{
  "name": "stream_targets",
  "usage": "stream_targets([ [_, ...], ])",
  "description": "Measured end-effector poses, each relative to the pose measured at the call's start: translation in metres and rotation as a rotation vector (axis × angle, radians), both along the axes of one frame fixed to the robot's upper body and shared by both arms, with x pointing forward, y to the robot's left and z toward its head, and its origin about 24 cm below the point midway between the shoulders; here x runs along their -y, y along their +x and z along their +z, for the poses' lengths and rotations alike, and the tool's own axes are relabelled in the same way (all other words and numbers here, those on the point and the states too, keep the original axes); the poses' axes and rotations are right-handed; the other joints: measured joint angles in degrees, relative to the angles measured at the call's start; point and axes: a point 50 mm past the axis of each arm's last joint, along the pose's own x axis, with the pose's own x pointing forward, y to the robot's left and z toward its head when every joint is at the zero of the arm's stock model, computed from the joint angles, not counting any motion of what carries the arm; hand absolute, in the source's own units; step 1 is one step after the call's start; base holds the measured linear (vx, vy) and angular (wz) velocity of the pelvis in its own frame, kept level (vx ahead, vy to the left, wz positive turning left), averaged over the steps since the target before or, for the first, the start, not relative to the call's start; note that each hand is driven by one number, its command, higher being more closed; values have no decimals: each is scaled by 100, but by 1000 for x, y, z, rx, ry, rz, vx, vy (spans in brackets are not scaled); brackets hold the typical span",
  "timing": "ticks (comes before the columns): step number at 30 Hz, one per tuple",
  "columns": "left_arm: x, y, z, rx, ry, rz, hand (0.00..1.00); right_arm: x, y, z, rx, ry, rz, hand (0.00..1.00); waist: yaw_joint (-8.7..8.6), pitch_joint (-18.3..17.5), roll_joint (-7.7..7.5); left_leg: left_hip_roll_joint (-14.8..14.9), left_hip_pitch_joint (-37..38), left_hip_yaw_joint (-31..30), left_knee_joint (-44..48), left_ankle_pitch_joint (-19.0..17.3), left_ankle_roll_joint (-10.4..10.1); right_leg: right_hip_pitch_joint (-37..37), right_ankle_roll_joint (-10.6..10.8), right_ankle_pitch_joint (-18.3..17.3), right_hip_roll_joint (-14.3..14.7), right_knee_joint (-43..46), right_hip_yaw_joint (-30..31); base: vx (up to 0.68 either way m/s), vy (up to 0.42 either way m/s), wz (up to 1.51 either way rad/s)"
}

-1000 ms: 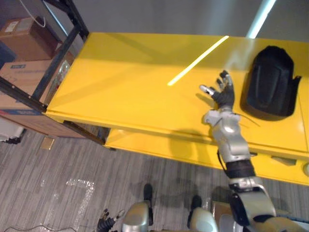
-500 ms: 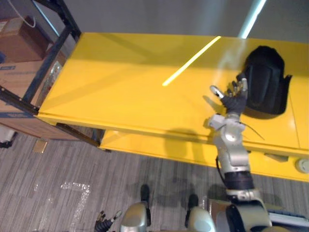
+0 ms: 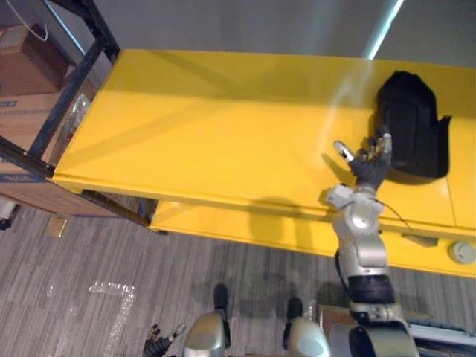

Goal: Walk over and take plastic housings, then place them on the shelf

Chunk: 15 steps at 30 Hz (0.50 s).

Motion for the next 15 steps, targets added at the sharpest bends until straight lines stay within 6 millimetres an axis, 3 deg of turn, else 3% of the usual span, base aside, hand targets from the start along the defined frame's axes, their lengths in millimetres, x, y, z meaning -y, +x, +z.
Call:
stream_targets([
  [15,-2,0,0,3,3,9,0,5,-6,-1,6,8,-23,0,-8,23,-70,-3,0,0,0,-1,1,0,0,0,-2,-2,0,0,0,0],
])
